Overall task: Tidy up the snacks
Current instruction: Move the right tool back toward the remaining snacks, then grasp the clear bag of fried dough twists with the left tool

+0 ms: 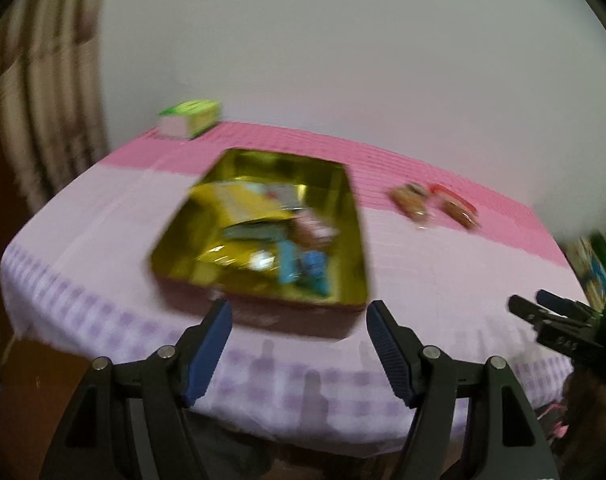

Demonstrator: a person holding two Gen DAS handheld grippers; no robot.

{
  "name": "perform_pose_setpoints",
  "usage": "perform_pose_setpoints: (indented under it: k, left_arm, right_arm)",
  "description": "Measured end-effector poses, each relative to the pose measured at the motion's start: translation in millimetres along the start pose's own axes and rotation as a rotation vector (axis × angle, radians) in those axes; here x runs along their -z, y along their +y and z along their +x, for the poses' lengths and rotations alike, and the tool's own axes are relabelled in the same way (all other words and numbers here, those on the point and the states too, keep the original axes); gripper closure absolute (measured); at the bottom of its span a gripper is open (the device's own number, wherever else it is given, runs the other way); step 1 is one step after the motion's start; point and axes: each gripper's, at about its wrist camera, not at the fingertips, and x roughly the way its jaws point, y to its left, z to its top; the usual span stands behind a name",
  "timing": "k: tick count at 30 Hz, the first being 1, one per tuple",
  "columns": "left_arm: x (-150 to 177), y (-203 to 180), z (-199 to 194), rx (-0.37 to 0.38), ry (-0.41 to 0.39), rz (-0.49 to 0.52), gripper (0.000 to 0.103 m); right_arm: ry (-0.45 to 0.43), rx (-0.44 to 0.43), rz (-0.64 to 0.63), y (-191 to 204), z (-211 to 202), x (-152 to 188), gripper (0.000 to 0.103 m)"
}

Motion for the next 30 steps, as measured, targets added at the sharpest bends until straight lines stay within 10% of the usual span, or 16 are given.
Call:
perform_pose_setpoints:
  k: [7,15,30]
  left_arm:
    - [-50,-92,64,0.098,0.045,0.096,0.032]
    - [-90,-167,160,0.071,0.133,0.127,0.032]
    - [-113,-181,262,-0.113,0.235,0.048,0.032]
  right_arm:
    - [-0.002,0.022,0.213,-73,-11,16,0.022]
    - [0.017,-0.082,0.153,-68,-12,-1,0.014]
    - [-0.01,-0.125,0.162,-80,-33,-7,0.014]
